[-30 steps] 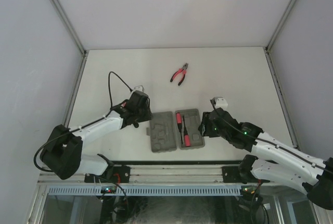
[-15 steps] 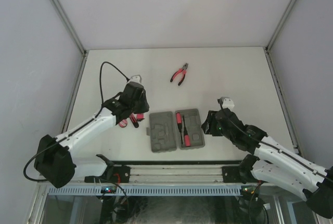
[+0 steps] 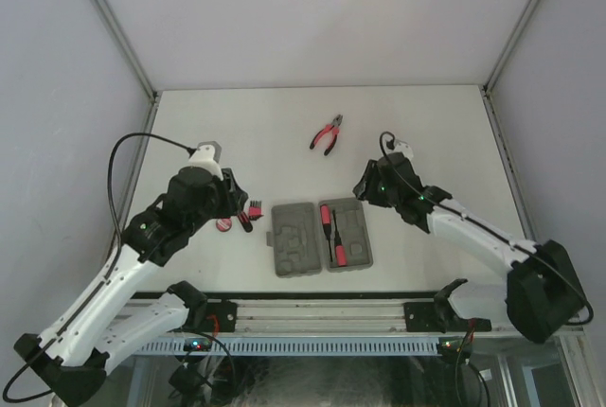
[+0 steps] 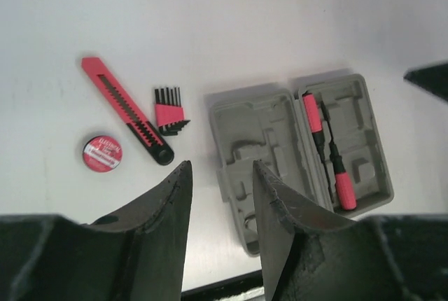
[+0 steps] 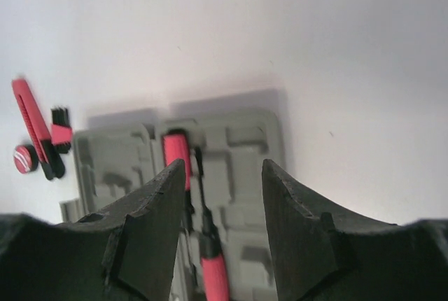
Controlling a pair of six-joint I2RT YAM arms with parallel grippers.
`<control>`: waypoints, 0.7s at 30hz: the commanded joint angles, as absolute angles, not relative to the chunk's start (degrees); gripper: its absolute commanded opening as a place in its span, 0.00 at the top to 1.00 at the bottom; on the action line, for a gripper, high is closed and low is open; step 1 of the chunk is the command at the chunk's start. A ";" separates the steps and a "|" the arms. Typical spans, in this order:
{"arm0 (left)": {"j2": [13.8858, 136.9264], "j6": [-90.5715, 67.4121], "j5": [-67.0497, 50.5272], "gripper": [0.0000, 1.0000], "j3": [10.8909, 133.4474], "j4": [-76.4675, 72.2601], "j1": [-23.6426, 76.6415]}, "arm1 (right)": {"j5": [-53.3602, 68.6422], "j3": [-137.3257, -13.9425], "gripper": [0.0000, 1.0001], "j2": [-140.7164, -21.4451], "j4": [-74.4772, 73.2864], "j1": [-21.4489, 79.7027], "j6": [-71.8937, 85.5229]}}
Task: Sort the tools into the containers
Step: Move the pliers to the center of the board.
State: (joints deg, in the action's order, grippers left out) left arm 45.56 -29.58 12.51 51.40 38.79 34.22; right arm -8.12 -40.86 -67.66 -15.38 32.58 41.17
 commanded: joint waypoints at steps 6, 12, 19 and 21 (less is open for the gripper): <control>40.14 -21.57 16.32 0.55 54.69 46.11 33.94 | -2.83 -57.22 0.53 -86.71 -7.01 28.36 40.03; 37.08 -20.86 17.29 0.54 50.33 45.37 34.08 | -1.50 -65.89 0.52 -96.68 -7.59 25.54 39.65; 35.98 -19.48 16.67 0.53 50.17 44.93 34.03 | 1.82 -75.70 0.52 -107.69 -7.77 24.09 37.96; 35.76 -19.63 17.42 0.53 50.15 45.04 34.05 | 3.05 -79.05 0.52 -110.87 -8.83 23.63 37.60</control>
State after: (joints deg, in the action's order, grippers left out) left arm 35.94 -21.30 16.29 51.31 46.41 34.22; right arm 0.05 -72.71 -107.04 -9.63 24.38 39.64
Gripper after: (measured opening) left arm 0.475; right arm 0.480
